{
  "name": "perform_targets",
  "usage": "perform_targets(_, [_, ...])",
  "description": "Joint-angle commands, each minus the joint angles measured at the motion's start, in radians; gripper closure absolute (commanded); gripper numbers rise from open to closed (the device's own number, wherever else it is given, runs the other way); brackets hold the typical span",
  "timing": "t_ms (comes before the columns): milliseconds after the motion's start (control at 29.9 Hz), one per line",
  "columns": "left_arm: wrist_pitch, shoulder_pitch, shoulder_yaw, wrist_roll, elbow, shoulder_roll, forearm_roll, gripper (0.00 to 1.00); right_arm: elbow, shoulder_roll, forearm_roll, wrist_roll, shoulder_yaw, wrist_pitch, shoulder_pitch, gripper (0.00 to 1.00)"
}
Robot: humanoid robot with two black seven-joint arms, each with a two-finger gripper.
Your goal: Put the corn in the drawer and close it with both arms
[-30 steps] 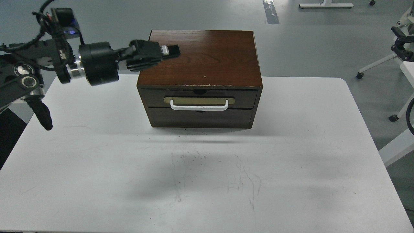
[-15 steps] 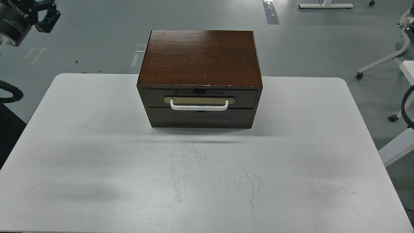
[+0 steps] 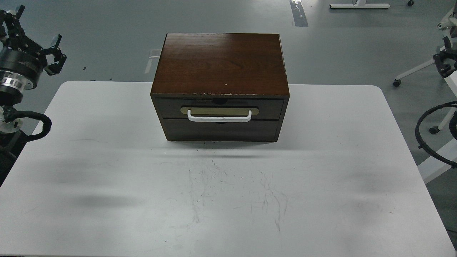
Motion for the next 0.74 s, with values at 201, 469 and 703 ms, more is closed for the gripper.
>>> perform_targets(201, [0.000, 0.038, -0.015, 0.012, 0.027, -0.066, 0.000, 0.06, -0.001, 0.110, 0.002, -0.060, 0.010, 0.000, -0.009, 0.00])
perform_targets(469, [0.000, 0.062, 0.011, 0.014, 0.027, -0.088, 0.014, 0.03, -0.001, 0.122, -0.012, -0.048, -0.005, 0.000, -0.027, 0.00])
perform_targets(703, [0.000, 0.063, 0.012, 0.011, 0.024, -0.094, 0.016, 0.03, -0.008, 0.122, -0.013, -0.046, -0.008, 0.000, -0.023, 0.00])
